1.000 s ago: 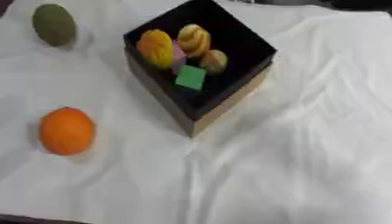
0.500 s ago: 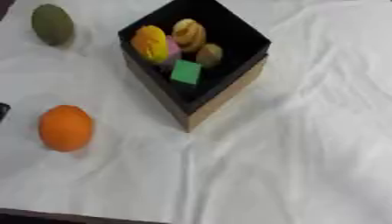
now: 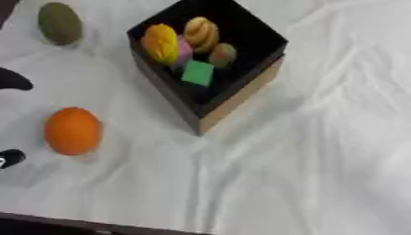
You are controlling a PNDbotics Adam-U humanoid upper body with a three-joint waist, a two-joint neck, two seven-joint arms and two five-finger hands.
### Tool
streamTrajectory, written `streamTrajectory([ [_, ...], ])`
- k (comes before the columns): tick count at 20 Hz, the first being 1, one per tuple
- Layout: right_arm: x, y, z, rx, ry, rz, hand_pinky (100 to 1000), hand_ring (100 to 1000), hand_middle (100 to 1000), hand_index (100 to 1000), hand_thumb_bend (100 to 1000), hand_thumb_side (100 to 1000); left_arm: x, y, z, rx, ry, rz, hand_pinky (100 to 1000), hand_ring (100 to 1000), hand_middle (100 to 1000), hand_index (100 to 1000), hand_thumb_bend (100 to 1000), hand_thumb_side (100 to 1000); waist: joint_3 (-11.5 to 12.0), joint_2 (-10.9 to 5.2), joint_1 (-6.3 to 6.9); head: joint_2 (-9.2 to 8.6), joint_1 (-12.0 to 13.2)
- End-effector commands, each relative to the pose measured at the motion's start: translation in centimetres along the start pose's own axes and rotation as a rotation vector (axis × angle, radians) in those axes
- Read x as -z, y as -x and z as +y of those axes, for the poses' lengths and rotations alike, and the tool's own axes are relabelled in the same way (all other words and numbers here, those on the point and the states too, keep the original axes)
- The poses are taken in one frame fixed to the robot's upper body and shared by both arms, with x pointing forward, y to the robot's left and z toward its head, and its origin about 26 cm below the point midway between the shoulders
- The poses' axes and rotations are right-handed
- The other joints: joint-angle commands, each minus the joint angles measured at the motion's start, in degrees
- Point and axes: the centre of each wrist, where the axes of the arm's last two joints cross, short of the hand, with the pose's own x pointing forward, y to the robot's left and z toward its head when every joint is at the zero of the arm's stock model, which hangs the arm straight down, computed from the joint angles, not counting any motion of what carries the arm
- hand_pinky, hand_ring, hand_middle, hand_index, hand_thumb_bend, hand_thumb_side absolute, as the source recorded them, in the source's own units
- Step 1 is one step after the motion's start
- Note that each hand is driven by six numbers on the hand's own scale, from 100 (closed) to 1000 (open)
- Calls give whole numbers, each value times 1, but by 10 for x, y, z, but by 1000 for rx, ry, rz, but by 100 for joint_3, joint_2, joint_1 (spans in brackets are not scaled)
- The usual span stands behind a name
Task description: Pick up objects on the table and place them in the box.
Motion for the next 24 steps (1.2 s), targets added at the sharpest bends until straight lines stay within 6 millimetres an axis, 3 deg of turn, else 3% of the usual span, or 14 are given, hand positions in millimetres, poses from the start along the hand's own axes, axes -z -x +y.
streamTrajectory([
  [1, 4, -4, -7, -25, -1, -18, 876, 890, 754, 775, 100, 251, -1, -3, 6, -7, 45, 22, 890, 857, 791, 884, 505, 100, 10, -195, 99, 14, 59],
  [16, 0, -4, 2, 15, -21, 11, 878, 882, 738, 764, 100, 284, 35, -3, -4, -40, 97, 142, 863, 841, 753, 873, 508, 100, -100, -171, 87, 26, 277],
  [17, 0, -4, 2, 18, -22, 13, 878, 882, 737, 764, 100, 285, 38, -2, -6, -47, 103, 142, 860, 833, 745, 858, 457, 100, -106, -168, 87, 29, 285],
  [24, -2, -3, 5, 34, -29, 26, 879, 880, 733, 763, 100, 301, 55, 2, -14, -90, 130, 149, 792, 742, 686, 743, 406, 100, -130, -163, 96, 41, 315],
])
